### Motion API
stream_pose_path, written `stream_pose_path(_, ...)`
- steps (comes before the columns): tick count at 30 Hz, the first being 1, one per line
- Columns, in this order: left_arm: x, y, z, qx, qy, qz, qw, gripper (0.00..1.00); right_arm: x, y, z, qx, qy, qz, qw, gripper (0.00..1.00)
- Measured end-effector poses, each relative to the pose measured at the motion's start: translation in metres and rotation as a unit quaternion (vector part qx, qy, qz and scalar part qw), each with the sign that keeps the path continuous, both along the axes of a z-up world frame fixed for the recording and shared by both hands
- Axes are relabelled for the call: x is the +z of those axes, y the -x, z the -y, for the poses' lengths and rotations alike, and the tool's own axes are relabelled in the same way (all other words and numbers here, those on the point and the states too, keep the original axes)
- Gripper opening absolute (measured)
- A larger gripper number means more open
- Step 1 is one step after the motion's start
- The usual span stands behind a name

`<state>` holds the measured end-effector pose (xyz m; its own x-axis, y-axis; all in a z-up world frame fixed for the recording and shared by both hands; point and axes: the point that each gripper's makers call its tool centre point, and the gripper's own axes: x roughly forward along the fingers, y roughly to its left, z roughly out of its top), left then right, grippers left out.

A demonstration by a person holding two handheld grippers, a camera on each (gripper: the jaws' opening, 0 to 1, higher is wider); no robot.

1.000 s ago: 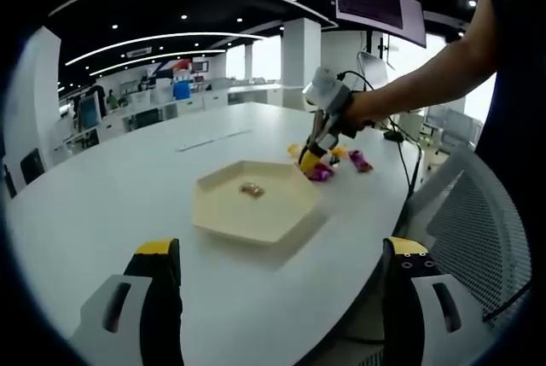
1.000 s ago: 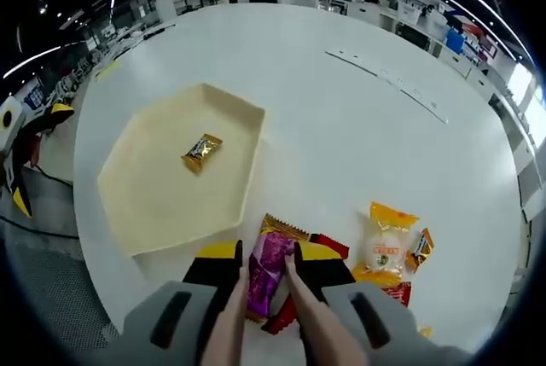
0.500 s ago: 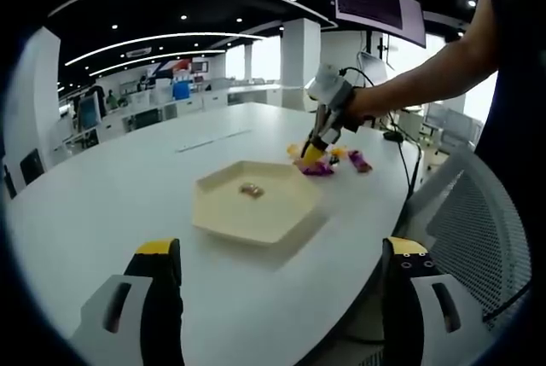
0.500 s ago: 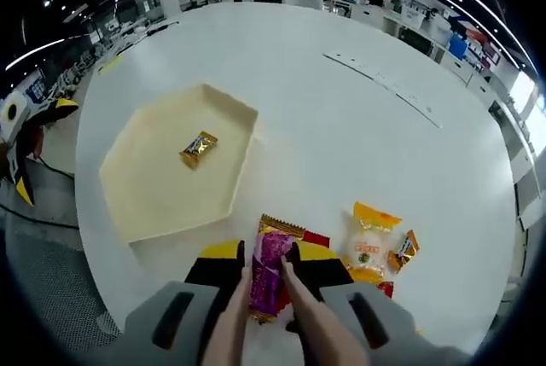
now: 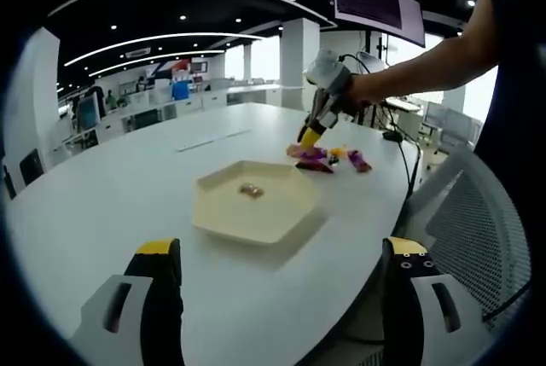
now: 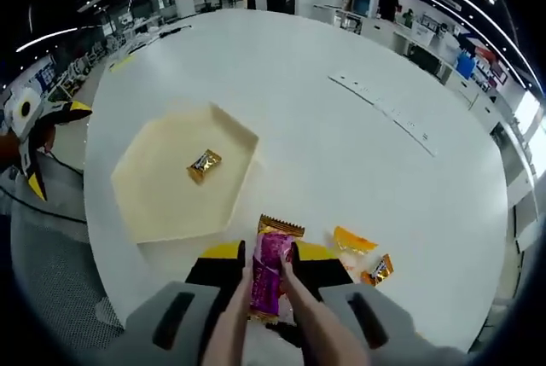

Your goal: Place the target food into the container with the food tongs after gripping and lifting it, then release it inside without dropping or visibly crushing the food.

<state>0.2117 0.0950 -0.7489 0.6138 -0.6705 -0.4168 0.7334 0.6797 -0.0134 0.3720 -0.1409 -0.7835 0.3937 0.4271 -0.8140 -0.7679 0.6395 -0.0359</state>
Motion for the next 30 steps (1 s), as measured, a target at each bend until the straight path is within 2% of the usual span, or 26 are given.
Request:
stream_pose_path(17, 0.000, 0.001, 0.001, -0.003, -0.001, 0.001, 1.0000, 0.95, 0.057, -0.012, -0.023, 0.046, -0.009, 0.031, 0.9984, 0.21)
stream_pose_path(27, 0.001, 0.001, 0.001, -0.003, 0.001, 0.002, 1.0000, 0.95, 0.085, -0.008, -0.056, 0.073, -0.029, 0.029, 0.9965, 0.21)
stream_pose_path(30, 0.001, 0.001, 0.001, -0.001, 0.001, 0.003, 1.0000, 0.95, 0.090, -0.006, -0.065, 0.086, -0.024, 0.033, 0.9954, 0.21)
